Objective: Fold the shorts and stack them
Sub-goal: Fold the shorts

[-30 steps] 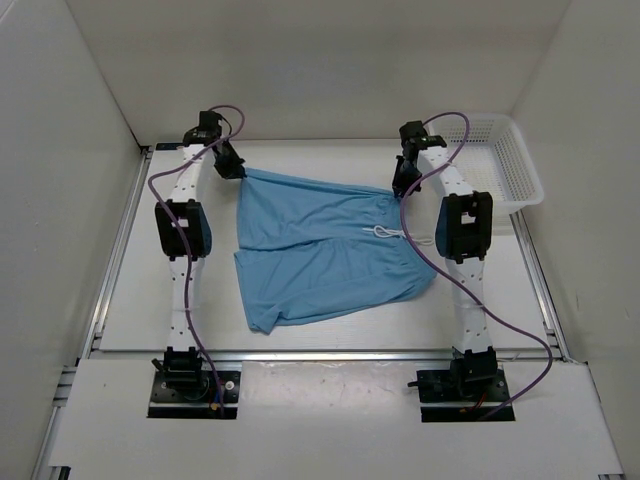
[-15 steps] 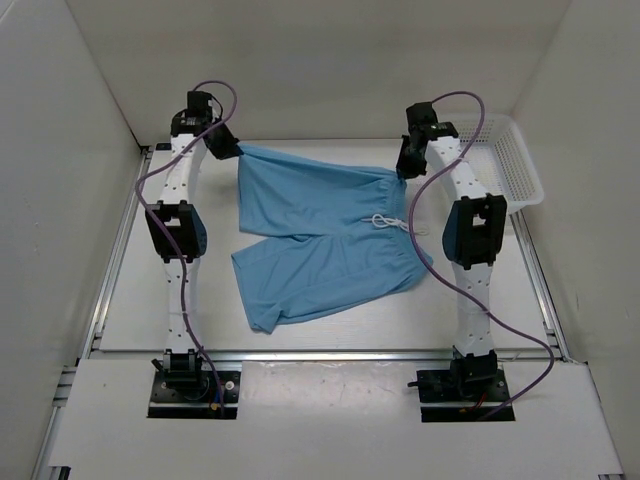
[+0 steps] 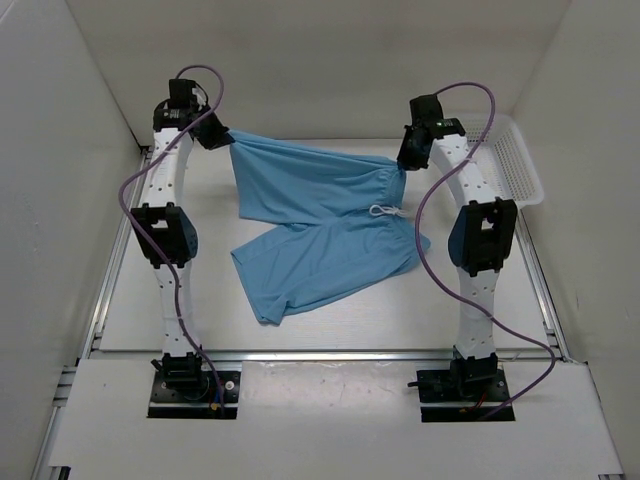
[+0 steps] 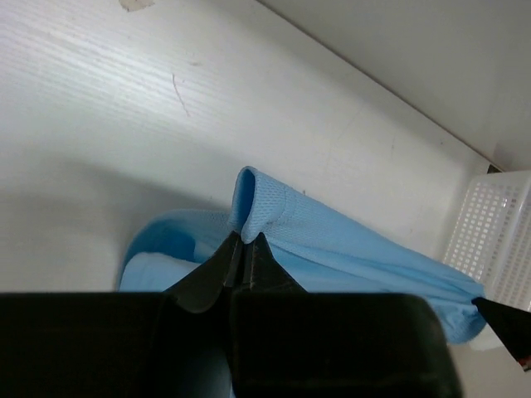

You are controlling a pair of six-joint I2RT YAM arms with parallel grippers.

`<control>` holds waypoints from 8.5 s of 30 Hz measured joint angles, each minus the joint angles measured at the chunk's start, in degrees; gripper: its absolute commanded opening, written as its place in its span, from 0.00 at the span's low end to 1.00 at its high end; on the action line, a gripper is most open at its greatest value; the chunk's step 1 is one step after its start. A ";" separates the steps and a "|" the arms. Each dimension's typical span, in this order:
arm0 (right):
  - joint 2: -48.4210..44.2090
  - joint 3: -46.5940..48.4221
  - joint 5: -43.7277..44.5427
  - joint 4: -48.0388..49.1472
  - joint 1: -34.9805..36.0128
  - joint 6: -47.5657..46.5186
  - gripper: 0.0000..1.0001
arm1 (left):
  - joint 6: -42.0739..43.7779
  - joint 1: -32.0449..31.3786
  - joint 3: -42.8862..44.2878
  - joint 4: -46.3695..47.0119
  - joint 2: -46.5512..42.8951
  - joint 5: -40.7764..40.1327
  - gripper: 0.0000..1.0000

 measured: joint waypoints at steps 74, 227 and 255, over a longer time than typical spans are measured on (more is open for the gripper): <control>-57.22 -76.52 -22.03 3.52 -13.46 12.26 0.76 | -10.80 -29.03 -84.15 -1.92 -53.92 -11.02 0.10; -9.29 -16.00 30.53 -5.20 51.32 5.20 0.00 | 1.09 -11.32 -72.94 2.08 -25.77 -2.80 0.11; -11.21 -19.85 13.07 13.49 53.02 0.52 0.87 | 3.96 9.77 -65.68 -3.72 -39.85 -4.42 0.97</control>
